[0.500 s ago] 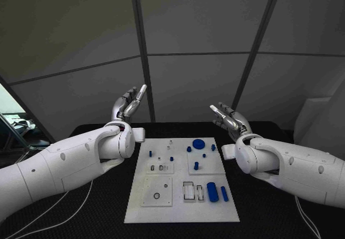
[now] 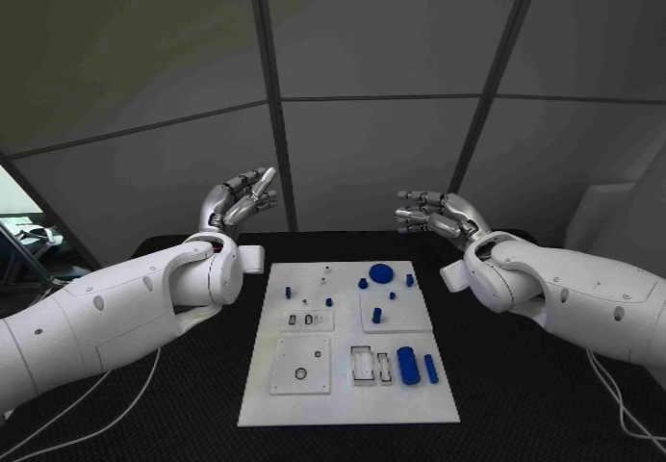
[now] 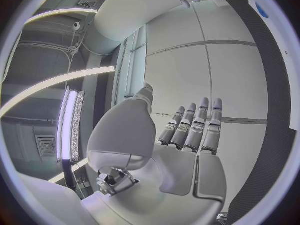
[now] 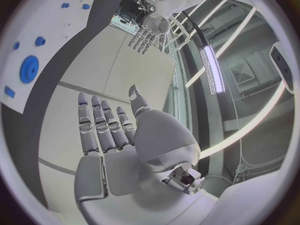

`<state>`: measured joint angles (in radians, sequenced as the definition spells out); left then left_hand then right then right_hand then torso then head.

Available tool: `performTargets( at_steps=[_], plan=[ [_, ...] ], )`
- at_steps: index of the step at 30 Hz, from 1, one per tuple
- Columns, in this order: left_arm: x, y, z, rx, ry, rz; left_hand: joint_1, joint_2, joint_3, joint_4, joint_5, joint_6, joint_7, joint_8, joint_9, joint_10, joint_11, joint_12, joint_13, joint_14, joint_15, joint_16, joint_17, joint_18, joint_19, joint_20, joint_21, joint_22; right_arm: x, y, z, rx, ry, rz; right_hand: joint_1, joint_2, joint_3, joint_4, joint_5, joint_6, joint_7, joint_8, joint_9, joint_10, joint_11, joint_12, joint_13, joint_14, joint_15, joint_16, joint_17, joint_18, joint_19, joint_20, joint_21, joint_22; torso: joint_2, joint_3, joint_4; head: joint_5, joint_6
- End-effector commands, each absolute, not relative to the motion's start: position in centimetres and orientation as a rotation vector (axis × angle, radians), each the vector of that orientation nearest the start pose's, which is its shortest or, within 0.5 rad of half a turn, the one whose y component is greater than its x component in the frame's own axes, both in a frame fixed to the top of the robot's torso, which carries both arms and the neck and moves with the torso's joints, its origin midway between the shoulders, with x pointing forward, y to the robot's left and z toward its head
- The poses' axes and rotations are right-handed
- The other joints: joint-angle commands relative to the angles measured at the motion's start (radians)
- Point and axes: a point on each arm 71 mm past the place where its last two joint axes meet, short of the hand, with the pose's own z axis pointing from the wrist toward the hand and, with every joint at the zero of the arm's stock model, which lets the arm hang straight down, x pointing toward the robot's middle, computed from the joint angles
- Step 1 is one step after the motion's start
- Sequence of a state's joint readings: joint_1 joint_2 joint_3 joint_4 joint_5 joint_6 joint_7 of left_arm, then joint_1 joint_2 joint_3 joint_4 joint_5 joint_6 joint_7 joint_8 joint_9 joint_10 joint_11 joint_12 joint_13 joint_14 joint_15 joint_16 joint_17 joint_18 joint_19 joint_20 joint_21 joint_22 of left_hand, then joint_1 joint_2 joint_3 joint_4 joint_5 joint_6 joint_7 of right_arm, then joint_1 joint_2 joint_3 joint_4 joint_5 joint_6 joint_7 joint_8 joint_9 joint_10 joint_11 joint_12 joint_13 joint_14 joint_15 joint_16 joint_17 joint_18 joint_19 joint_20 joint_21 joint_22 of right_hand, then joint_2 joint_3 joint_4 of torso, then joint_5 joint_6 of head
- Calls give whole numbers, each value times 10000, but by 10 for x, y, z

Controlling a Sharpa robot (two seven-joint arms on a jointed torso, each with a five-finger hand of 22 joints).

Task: Assemble the parts on the task board

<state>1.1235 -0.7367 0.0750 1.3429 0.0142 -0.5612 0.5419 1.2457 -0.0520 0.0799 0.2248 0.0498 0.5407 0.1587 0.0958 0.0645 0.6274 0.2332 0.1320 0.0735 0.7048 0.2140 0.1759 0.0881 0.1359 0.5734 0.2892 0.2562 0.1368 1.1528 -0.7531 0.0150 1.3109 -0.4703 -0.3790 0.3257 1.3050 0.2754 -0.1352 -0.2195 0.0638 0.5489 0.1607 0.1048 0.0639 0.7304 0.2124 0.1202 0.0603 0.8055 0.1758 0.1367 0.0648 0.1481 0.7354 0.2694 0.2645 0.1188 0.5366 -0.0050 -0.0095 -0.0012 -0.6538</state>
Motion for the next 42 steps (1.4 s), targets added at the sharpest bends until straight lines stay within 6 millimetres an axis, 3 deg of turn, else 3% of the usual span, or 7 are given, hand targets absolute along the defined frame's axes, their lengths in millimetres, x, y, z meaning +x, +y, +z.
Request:
performTargets(
  at_steps=[1,3,10,25,31,37,42],
  plan=[
    [521,226,-178,-11248,11058,-13831,378,85,18,-307,19,1586,985,380,154,1614,-94,572,124,1248,-281,421,147,382,1029,-22,533,202,523,-213,-184,3611,14958,11225,732,-117,397,-689,-18,3038,602,440,133,2720,-448,214,19,2717,-595,360,46,348,2021,-521,961,269,155,-14,-37,39,-29],
    [518,227,-178,-11192,11186,-13854,581,161,9,-522,39,2693,919,663,249,2283,-292,842,159,2001,-471,665,275,503,1637,-107,844,313,525,-211,-181,2841,14986,10871,835,-181,458,-704,8,3332,538,430,104,3112,-559,163,19,3104,-728,382,67,346,2255,-665,1147,338,229,-8,-40,39,3],
    [507,229,-175,-10892,11723,-14065,1012,399,19,-1081,49,3809,545,814,171,3766,-739,1120,226,3664,-1001,979,777,494,2978,-592,1515,554,529,-203,-168,291,15171,9378,1209,-599,618,-710,5,4084,267,269,34,4115,-877,-182,18,4562,-1207,563,262,307,3018,-1177,2306,930,559,5,-34,61,126],
    [477,213,-161,-10600,12312,-14996,1030,407,-7,-1420,41,4011,486,412,13,3975,-797,565,82,4133,-1139,686,1275,469,3845,-843,2076,803,533,-175,-150,-3868,15681,5570,650,-1066,525,-666,42,4586,-65,-139,24,4518,-1228,-553,59,6814,-1704,1542,1338,356,3776,-1640,4400,2140,1532,-40,103,-7,474],
    [473,210,-159,-10573,12442,-15189,986,413,-26,-1454,40,4018,495,344,11,3911,-778,444,36,4095,-1125,588,1336,463,3925,-850,2156,842,534,-168,-151,-4418,15768,4926,469,-1151,601,-689,162,4604,-157,-363,27,4541,-1340,-552,92,7020,-1806,2694,2345,321,4012,-1786,5404,2854,1717,-38,177,-94,475],
    [470,208,-159,-10561,12569,-15353,949,408,-47,-1474,40,4003,517,290,8,3864,-757,365,3,4095,-1117,538,1381,461,3976,-853,2211,868,535,-161,-153,-4675,15909,4734,398,-1262,781,-691,375,4393,-150,-411,15,4131,-1283,-562,69,6988,-1791,3772,3128,31,4681,-1798,7259,5159,1805,-40,208,-122,475],
    [469,205,-158,-10553,12633,-15443,930,408,-58,-1482,39,3992,528,262,6,3843,-749,329,-11,4105,-1114,520,1404,461,3996,-854,2234,879,535,-155,-154,-4817,15983,4646,263,-1383,896,-680,693,4224,-155,-412,14,3879,-1243,-559,70,6846,-1748,4132,3431,12,4609,-1765,7601,5496,1822,-33,199,-50,472]
  ],
)
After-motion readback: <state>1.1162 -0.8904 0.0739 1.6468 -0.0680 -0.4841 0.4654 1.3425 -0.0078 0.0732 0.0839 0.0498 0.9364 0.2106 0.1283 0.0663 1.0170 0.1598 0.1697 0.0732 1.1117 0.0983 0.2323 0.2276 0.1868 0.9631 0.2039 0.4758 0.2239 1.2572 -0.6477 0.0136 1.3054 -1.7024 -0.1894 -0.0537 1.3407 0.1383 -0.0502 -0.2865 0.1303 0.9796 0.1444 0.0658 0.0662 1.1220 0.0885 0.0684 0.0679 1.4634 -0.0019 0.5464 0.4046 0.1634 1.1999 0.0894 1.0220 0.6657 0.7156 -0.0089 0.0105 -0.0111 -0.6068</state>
